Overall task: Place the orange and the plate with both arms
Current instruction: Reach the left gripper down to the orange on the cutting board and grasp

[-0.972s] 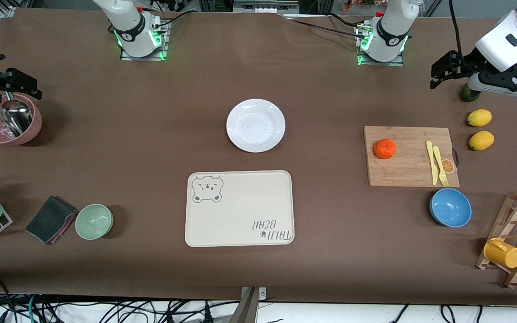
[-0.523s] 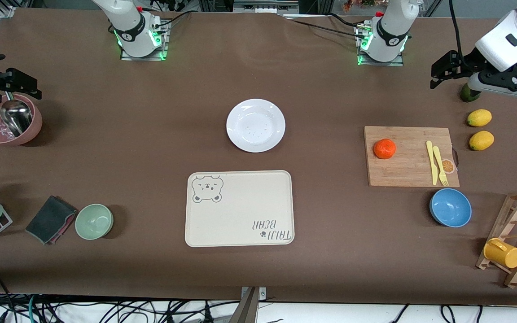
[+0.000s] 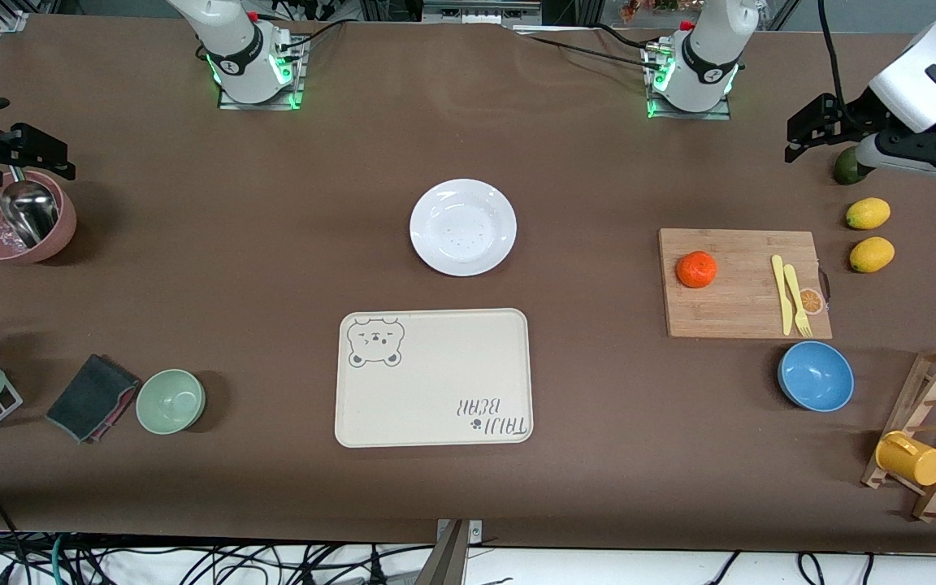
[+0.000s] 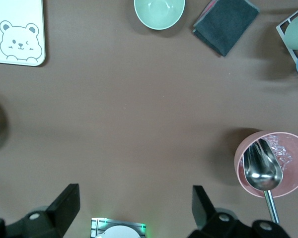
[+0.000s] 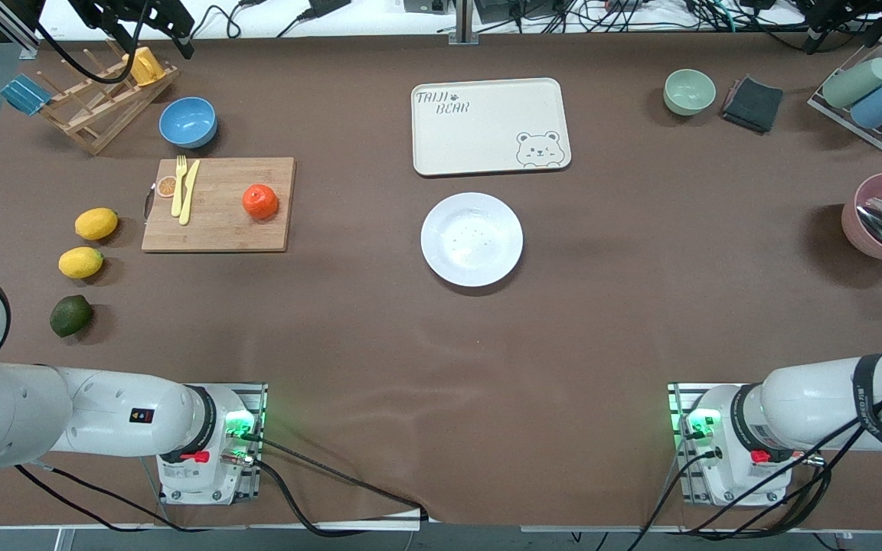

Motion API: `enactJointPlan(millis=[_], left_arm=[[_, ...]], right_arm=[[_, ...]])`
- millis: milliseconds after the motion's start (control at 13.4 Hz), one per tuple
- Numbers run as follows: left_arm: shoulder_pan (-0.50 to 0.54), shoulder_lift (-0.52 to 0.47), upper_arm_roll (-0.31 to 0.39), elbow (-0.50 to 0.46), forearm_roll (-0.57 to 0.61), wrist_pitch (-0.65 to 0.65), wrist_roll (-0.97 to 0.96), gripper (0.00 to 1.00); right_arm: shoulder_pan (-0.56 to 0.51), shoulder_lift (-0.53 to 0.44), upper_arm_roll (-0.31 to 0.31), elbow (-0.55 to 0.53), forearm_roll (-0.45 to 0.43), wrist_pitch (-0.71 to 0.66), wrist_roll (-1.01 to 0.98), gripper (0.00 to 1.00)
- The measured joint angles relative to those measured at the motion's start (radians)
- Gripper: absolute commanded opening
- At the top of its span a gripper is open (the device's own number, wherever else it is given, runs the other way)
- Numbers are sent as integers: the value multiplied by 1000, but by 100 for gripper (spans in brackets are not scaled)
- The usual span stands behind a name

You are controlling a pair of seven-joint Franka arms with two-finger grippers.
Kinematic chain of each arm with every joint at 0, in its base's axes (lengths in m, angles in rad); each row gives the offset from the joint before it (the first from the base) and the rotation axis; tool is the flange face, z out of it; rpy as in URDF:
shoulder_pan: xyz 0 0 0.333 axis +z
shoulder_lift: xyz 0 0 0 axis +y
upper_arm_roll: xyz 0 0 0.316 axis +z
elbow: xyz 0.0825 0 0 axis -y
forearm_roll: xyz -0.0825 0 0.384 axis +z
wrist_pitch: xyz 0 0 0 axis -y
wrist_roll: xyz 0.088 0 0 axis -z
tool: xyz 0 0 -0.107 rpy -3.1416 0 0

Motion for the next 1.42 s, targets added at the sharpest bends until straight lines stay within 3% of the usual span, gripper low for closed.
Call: enactJointPlan(millis=[299, 673, 972, 1420], left_arm=[[17, 37, 3, -17, 0, 19, 0, 100], [22, 110, 6, -111, 0, 94, 0, 97], [20, 179, 7, -269, 0, 290, 0, 100], [13, 200, 6, -474, 0, 516, -54, 100]], right_arm=[[0, 0, 0, 0, 0, 0, 0, 100], [-1, 0, -1, 0, 0, 0, 0, 100], [-1, 0, -2, 0, 0, 0, 0, 100], [-1, 0, -2, 0, 0, 0, 0, 100]])
